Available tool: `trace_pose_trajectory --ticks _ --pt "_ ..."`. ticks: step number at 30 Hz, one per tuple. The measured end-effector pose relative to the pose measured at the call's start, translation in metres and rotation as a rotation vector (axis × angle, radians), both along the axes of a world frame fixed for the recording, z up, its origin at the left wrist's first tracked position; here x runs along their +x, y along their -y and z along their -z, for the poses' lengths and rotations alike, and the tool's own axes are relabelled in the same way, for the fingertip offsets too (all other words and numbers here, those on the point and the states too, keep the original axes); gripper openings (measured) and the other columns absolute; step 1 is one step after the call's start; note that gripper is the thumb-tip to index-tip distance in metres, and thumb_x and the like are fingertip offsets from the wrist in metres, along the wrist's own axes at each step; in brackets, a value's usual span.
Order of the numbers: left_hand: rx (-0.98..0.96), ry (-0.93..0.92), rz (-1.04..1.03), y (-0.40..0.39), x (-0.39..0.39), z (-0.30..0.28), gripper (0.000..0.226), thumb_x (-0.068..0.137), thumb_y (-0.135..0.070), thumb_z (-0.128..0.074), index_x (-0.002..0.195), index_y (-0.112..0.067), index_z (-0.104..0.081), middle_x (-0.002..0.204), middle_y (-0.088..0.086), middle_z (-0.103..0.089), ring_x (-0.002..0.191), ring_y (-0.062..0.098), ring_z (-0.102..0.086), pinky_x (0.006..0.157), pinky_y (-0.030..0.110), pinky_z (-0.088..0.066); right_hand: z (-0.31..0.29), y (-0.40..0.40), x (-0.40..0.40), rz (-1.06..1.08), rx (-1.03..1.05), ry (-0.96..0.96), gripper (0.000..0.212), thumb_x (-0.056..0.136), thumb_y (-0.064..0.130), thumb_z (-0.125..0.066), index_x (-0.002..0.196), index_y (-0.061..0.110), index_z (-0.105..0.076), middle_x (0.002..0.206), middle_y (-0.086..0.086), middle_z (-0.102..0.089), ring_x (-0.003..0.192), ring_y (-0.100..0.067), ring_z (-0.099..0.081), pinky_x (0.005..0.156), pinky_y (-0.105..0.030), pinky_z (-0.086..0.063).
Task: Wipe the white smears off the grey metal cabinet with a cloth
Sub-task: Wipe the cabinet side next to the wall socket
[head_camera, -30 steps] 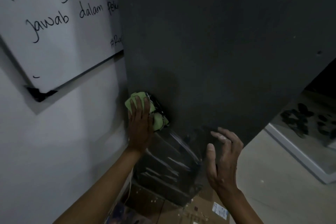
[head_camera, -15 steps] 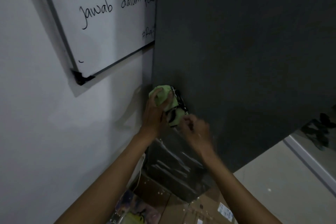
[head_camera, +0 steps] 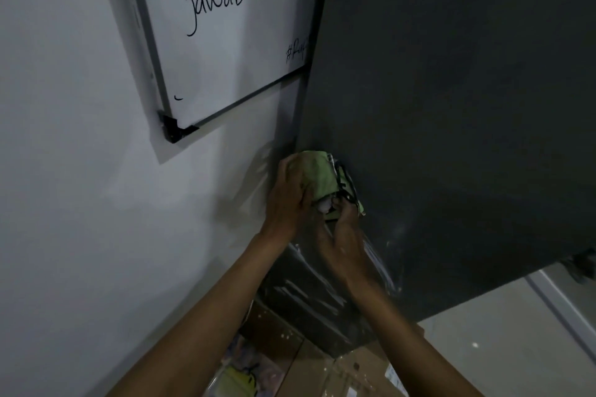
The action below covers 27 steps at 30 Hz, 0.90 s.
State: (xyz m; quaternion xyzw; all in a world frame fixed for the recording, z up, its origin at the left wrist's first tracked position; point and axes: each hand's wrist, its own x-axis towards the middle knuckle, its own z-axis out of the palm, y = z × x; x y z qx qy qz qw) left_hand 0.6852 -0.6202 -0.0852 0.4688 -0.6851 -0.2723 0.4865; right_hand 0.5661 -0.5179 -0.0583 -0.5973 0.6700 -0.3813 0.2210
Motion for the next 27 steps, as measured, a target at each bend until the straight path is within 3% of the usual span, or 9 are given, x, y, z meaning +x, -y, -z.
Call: trace_pose_trajectory --ticks 2,4,8,10,12,16,21,25,27 --pt "-0.007 -0.087 -0.069 0.002 -0.005 0.001 0.061 0.097 -0.036 -0.067 0.151 -0.023 -0.042 0.15 -0.002 -0.04 0.129 0.005 -0.045 0.101 0.009 -0.038 0.002 -0.006 -0.002 -0.022 -0.063 -0.053 0.064 0.108 0.03 -0.058 0.16 0.007 -0.028 0.163 -0.012 -0.035 0.152 -0.024 -0.035 0.125 -0.042 -0.032" --pt "-0.019 -0.106 -0.104 0.005 -0.009 0.0 0.06 0.094 -0.037 -0.073 0.146 -0.025 -0.046 0.144 0.001 -0.046 0.127 0.004 -0.045 0.103 0.005 -0.033 0.002 -0.009 -0.007 -0.061 -0.119 -0.116 0.077 0.105 0.016 -0.061 0.166 0.006 -0.015 0.171 -0.01 -0.016 0.159 -0.015 -0.018 0.13 -0.028 -0.017" --pt "-0.075 -0.138 -0.16 0.003 -0.024 -0.007 0.045 0.092 -0.038 -0.077 0.126 -0.038 -0.048 0.124 0.0 -0.054 0.107 -0.005 -0.05 0.092 0.003 -0.035 -0.002 -0.022 -0.012 -0.172 -0.051 -0.091 0.089 0.106 0.021 -0.062 0.166 0.006 0.002 0.175 -0.006 0.003 0.161 -0.01 0.0 0.129 -0.017 -0.005" --pt "-0.081 -0.155 -0.186 0.003 -0.032 -0.011 0.041 0.091 -0.032 -0.08 0.121 -0.026 -0.052 0.119 0.006 -0.055 0.1 -0.002 -0.05 0.088 0.001 -0.036 0.001 -0.028 -0.014 -0.139 -0.096 -0.141 0.085 0.104 0.02 -0.065 0.165 0.001 -0.008 0.173 -0.015 -0.011 0.162 -0.022 -0.014 0.13 -0.026 -0.015" --pt "-0.104 -0.129 -0.203 0.005 -0.034 -0.013 0.042 0.089 -0.029 -0.083 0.118 -0.014 -0.057 0.117 0.01 -0.055 0.101 0.003 -0.048 0.088 0.003 -0.036 0.002 -0.033 -0.018 -0.085 -0.208 -0.254 0.067 0.1 0.017 -0.068 0.157 0.003 -0.036 0.161 -0.018 -0.034 0.149 -0.026 -0.039 0.122 -0.033 -0.036" --pt "-0.147 -0.011 -0.192 0.01 -0.022 -0.023 0.041 0.086 -0.031 -0.086 0.116 -0.011 -0.065 0.119 0.011 -0.055 0.102 0.012 -0.052 0.085 0.026 -0.046 0.011 -0.019 -0.035 -0.292 -0.431 -0.51 0.017 0.097 0.012 -0.067 0.112 0.006 -0.072 0.125 -0.013 -0.065 0.124 -0.032 -0.059 0.103 -0.045 -0.049" --pt "-0.177 0.001 -0.107 0.018 -0.016 -0.037 0.031 0.086 -0.024 -0.086 0.107 -0.006 -0.073 0.116 0.01 -0.058 0.103 0.019 -0.058 0.088 0.031 -0.052 0.003 0.016 -0.045 -0.43 -0.263 -0.674 0.038 0.103 0.019 -0.049 0.122 -0.006 -0.07 0.131 -0.023 -0.066 0.132 -0.041 -0.057 0.113 -0.054 -0.047" --pt "-0.151 -0.083 -0.114 0.017 -0.02 -0.039 0.029 0.08 -0.026 -0.09 0.102 -0.017 -0.074 0.117 -0.002 -0.051 0.103 -0.002 -0.053 0.09 0.013 -0.049 -0.009 0.009 -0.042 -0.435 -0.156 -0.832 0.068 0.102 0.038 -0.027 0.143 -0.005 -0.06 0.149 -0.023 -0.058 0.141 -0.041 -0.053 0.12 -0.052 -0.041" --pt "-0.143 -0.058 -0.107 0.014 -0.022 -0.043 0.028 0.08 -0.025 -0.09 0.104 -0.019 -0.075 0.117 -0.004 -0.049 0.103 0.0 -0.052 0.09 0.014 -0.05 -0.012 0.006 -0.04 -0.465 -0.141 -0.961 0.072 0.101 0.039 -0.02 0.148 -0.003 -0.054 0.155 -0.023 -0.051 0.145 -0.04 -0.047 0.122 -0.051 -0.036"
